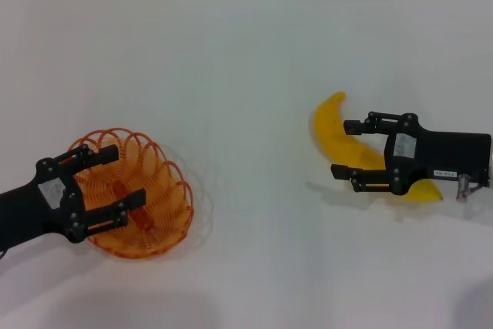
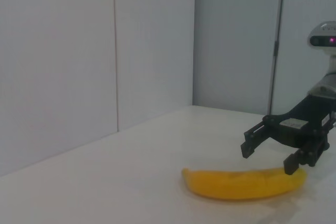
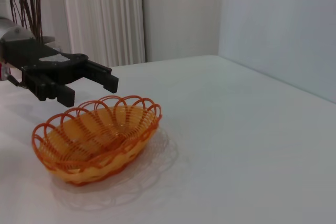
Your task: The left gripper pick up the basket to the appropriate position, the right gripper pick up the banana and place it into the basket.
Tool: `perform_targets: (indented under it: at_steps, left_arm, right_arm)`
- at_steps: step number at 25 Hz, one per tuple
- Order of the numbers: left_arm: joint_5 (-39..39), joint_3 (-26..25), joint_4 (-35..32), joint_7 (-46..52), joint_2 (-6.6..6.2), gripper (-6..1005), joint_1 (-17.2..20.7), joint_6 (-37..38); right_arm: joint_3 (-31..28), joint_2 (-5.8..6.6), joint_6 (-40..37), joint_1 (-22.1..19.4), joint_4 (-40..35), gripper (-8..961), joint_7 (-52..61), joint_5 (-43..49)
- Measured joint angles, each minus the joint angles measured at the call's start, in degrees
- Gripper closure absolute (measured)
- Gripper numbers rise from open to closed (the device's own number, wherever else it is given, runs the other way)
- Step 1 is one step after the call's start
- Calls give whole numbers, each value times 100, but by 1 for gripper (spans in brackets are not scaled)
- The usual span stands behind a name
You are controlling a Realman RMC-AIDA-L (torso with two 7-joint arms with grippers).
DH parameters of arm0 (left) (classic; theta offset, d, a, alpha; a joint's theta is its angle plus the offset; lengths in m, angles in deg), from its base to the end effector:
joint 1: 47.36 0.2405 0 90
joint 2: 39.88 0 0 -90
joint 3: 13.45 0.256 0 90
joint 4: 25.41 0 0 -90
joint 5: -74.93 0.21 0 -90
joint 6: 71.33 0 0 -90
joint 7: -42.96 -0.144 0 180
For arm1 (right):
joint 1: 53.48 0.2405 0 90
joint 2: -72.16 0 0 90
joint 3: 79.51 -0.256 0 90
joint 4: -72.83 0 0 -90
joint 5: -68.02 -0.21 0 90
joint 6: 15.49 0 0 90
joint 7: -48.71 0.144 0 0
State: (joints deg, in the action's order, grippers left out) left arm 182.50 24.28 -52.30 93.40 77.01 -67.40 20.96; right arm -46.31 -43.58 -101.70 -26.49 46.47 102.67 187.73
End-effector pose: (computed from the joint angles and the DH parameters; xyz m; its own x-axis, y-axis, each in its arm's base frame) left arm -0.3175 0.2662 -0.0036 0.8204 0.1202 0.5590 0.3428 -0.8859 -0.3125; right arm 0.3174 0.2995 -0.0060 0.8963 -0.1675 -0.4107 -0.3069 -0.9026 -0.3018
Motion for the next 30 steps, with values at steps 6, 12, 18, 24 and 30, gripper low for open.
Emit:
perform_targets:
  at_steps: [6, 12, 18, 24, 30]
  left_arm:
    - [9, -3, 0, 0, 0, 169, 0, 0]
    - [-17, -123, -11, 96, -2, 169, -2, -65]
    - [385, -508, -733, 2212, -141, 168, -305, -541]
    - [1924, -479, -2494, 3409, -158, 168, -792, -228]
    - [3000, -36, -3662, 3023, -49, 168, -1143, 293]
  right_arm:
    - [-3, 0, 0, 0, 0, 166, 0, 1]
    - [2, 0, 0, 0, 0, 168, 0, 1]
    - [2, 4, -1, 14, 0, 170, 9, 0]
    - [2, 42, -34, 28, -2, 172, 35, 0]
    - [2, 46, -55, 74, -16, 175, 40, 0]
